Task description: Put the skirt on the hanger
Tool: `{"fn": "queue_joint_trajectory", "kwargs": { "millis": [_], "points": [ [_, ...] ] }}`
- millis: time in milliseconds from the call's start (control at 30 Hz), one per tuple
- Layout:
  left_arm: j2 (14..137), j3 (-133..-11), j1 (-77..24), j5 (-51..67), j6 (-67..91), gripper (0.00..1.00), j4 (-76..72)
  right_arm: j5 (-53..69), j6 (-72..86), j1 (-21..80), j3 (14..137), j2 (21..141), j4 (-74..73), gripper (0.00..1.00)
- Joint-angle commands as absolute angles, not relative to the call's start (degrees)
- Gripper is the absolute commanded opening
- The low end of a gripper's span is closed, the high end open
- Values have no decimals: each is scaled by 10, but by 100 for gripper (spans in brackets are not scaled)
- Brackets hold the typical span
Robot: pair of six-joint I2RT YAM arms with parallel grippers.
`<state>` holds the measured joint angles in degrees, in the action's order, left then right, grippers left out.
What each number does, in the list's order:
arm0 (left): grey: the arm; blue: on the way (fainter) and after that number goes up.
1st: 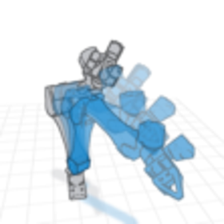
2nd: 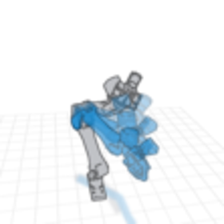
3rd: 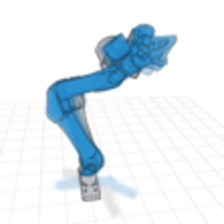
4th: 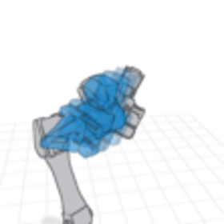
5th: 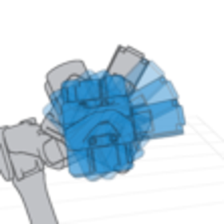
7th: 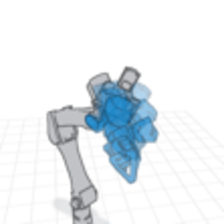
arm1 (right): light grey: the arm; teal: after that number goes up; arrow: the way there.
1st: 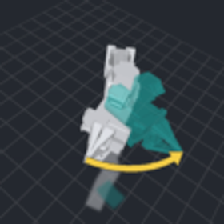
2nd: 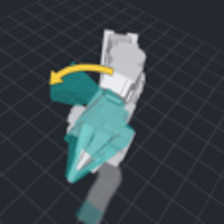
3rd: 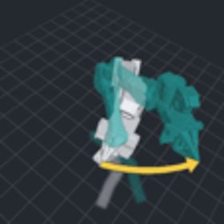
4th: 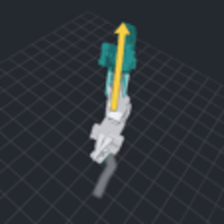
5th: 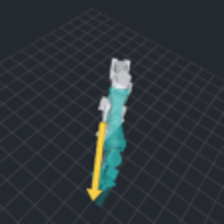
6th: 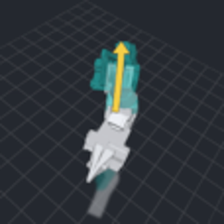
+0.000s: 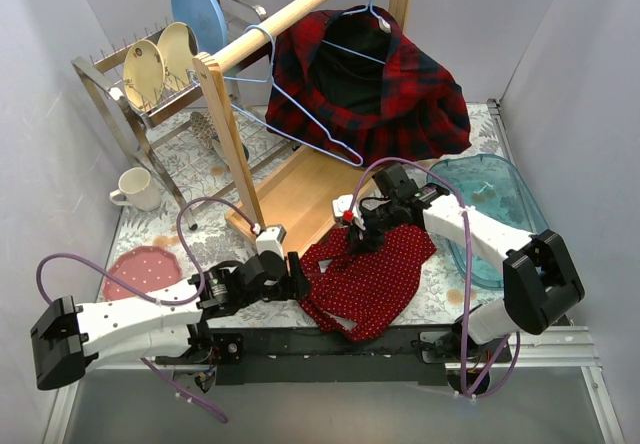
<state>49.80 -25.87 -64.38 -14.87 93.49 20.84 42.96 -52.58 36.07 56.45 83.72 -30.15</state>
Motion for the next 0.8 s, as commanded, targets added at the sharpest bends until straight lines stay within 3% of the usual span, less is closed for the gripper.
{"fn": "queue_joint_trajectory", "kwargs": {
  "millis": [0,100,300,467,633,767],
  "points": [
    [530,-313,-621,-201,869,52,181,418,-494,363,563,829,-259,45],
    [566,-322,-601,-181,839,45,149,397,-476,362,554,828,-244,42],
    [603,-329,-591,-149,825,44,136,397,-476,363,550,838,-252,39],
    [593,-319,-585,-138,814,39,130,436,-502,363,557,840,-300,43],
    [599,-325,-578,-123,788,5,100,461,-496,366,554,831,-295,51],
    [593,-347,-577,-119,771,0,91,446,-476,367,557,835,-273,52]
  ]
}}
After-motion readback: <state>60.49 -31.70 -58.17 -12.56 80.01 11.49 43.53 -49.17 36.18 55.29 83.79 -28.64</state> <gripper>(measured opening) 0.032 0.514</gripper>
